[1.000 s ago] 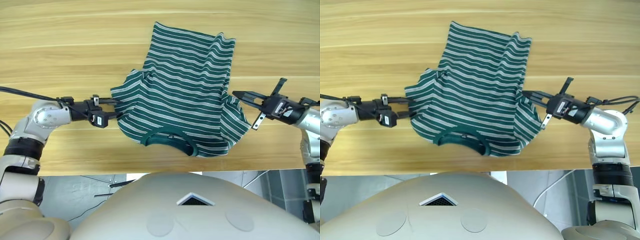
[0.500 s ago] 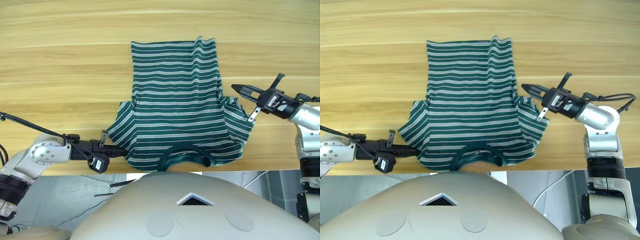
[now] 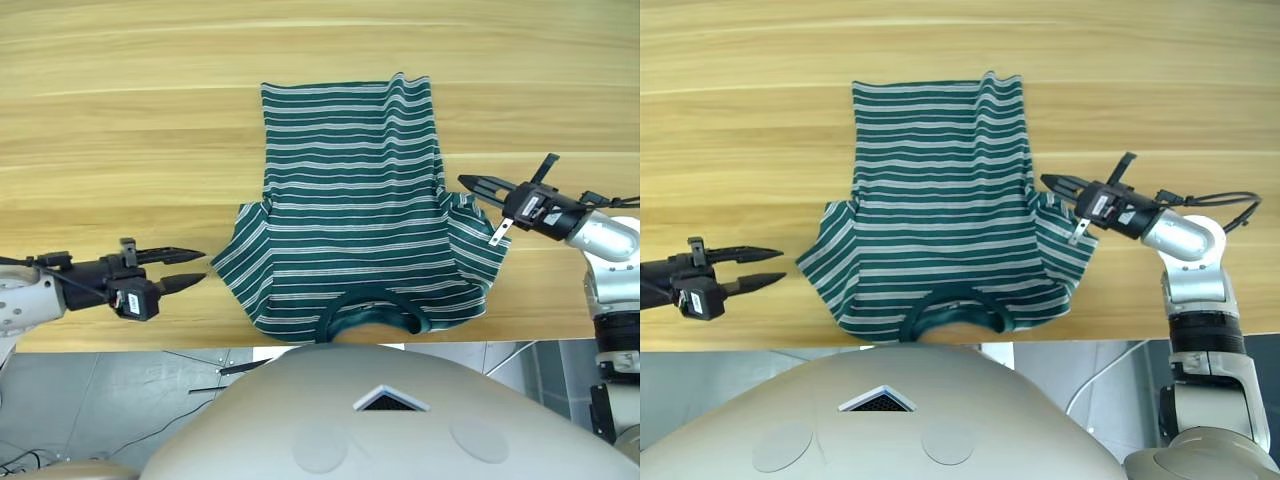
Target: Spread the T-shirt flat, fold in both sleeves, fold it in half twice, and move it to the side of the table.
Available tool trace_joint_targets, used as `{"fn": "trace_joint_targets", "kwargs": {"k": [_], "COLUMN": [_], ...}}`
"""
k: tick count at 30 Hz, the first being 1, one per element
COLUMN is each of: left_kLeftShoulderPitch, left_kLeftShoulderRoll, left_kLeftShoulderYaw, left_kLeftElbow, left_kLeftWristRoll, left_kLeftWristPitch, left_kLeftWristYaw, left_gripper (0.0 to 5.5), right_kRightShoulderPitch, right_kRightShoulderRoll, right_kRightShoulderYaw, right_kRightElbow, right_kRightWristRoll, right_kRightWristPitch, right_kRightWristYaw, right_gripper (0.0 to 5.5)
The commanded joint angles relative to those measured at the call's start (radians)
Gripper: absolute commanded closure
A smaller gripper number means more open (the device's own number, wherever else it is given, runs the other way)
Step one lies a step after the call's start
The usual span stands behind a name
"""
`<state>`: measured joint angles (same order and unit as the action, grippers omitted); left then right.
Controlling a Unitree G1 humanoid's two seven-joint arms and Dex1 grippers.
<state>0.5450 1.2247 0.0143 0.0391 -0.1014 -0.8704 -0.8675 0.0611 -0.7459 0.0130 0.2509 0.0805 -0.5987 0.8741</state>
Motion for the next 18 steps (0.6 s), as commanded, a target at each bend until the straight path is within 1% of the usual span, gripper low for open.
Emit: {"fn": "trace_joint_targets", "kwargs": {"k": [1,3,5,9,10,14,17,18], "left_kLeftShoulderPitch": [-0.012,-0.039,-0.073,-0.123,-0.133,-0.160,-0.170,-0.174], "left_kLeftShoulderRoll": [0.009,-0.018,-0.058,-0.110,-0.116,-0.132,-0.140,-0.141], "left_kLeftShoulderYaw": [0.039,0.048,0.030,-0.009,-0.021,-0.069,-0.094,-0.100], "left_kLeftElbow": [0.038,0.083,0.111,0.113,0.114,0.108,0.103,0.103], "left_kLeftWristRoll": [0.061,0.154,0.248,0.338,0.354,0.363,0.368,0.370], "left_kLeftWristPitch": [0.000,0.005,0.010,0.021,0.026,0.033,0.036,0.037], "left_kLeftWristYaw": [-0.007,0.031,0.070,0.108,0.110,0.104,0.108,0.109], "left_gripper": [3.23,2.90,2.57,1.94,1.72,1.28,0.82,0.82], "right_kRightShoulderPitch": [-0.010,-0.007,-0.005,0.001,0.002,0.017,0.020,0.024], "right_kRightShoulderRoll": [0.000,-0.001,-0.003,-0.007,-0.007,-0.010,-0.008,-0.008], "right_kRightShoulderYaw": [-0.002,-0.005,-0.009,-0.014,-0.013,-0.015,-0.012,-0.013], "right_kRightElbow": [-0.006,-0.013,-0.014,-0.025,-0.030,-0.049,-0.053,-0.056], "right_kRightWristRoll": [0.009,0.016,0.021,0.031,0.032,0.035,0.034,0.033], "right_kRightWristPitch": [0.002,0.002,0.001,0.003,0.004,0.008,0.009,0.010], "right_kRightWristYaw": [-0.001,0.000,0.001,0.003,0.004,0.005,0.006,0.006], "right_gripper": [5.50,5.50,5.50,5.50,5.50,5.50,5.50,5.50]}}
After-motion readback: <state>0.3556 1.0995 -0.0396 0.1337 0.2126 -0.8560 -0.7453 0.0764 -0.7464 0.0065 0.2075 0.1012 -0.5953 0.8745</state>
